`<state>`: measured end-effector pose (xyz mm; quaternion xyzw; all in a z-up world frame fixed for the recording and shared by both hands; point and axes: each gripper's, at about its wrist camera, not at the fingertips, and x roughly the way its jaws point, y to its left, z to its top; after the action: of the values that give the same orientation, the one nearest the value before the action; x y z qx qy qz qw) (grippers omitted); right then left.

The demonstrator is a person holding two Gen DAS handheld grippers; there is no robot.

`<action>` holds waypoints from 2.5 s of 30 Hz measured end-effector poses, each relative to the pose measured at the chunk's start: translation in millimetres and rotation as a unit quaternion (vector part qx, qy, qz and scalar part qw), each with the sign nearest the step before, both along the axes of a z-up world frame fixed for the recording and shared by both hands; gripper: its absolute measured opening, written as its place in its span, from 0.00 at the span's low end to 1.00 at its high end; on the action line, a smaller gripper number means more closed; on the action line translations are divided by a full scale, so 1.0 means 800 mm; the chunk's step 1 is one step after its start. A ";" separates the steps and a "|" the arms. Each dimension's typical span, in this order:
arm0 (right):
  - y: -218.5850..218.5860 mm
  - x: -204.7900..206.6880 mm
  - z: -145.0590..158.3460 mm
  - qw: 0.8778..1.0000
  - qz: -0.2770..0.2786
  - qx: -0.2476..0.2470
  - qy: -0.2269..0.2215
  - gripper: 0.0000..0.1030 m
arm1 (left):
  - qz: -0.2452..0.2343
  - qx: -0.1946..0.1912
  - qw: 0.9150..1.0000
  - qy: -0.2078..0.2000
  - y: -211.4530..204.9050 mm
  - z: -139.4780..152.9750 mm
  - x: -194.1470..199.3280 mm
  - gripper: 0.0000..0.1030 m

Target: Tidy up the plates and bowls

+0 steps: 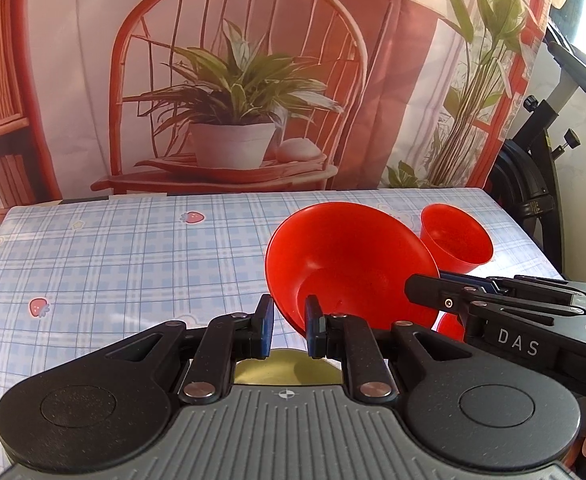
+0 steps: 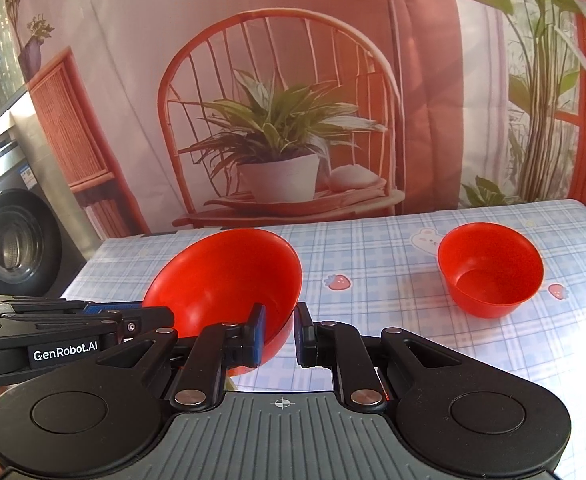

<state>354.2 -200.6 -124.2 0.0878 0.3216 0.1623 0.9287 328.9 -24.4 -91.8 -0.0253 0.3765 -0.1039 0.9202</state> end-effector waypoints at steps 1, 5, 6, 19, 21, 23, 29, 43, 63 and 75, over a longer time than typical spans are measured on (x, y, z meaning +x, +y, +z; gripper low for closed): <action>-0.003 -0.003 0.001 1.000 0.000 0.002 -0.002 0.13 | -0.001 0.000 1.000 0.000 -0.002 0.002 -0.001 0.17; -0.019 -0.013 0.004 1.000 -0.004 0.014 -0.008 0.13 | -0.007 0.007 1.000 -0.002 -0.015 0.010 -0.005 0.16; -0.024 -0.016 0.003 1.000 -0.006 0.018 -0.009 0.13 | -0.010 0.009 1.000 -0.002 -0.019 0.011 -0.006 0.16; -0.096 -0.055 -0.020 0.997 -0.044 0.058 0.001 0.14 | -0.054 0.033 0.998 0.021 -0.086 -0.001 -0.013 0.16; -0.107 -0.063 -0.024 0.997 -0.051 0.062 0.002 0.14 | -0.064 0.037 0.997 0.023 -0.099 -0.005 -0.013 0.16; -0.121 -0.069 -0.029 0.996 -0.061 0.068 0.006 0.14 | -0.073 0.038 0.996 0.027 -0.108 -0.008 -0.014 0.16; -0.151 -0.080 -0.042 0.993 -0.084 0.082 0.013 0.14 | -0.100 0.040 0.993 0.043 -0.134 -0.022 -0.007 0.17; -0.168 -0.084 -0.068 0.990 -0.101 0.091 0.038 0.14 | -0.121 0.066 0.988 0.069 -0.157 -0.048 -0.004 0.17; -0.177 -0.081 -0.079 0.988 -0.120 0.090 0.048 0.15 | -0.135 0.079 0.984 0.090 -0.167 -0.066 -0.001 0.19; -0.185 -0.077 -0.081 0.985 -0.142 0.084 0.047 0.22 | -0.126 0.062 0.985 0.102 -0.157 -0.070 0.007 0.28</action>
<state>292.5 -348.3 -189.1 0.2178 0.3348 0.0507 0.9154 334.6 -150.4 -147.6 0.0693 0.4742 -0.1926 0.8563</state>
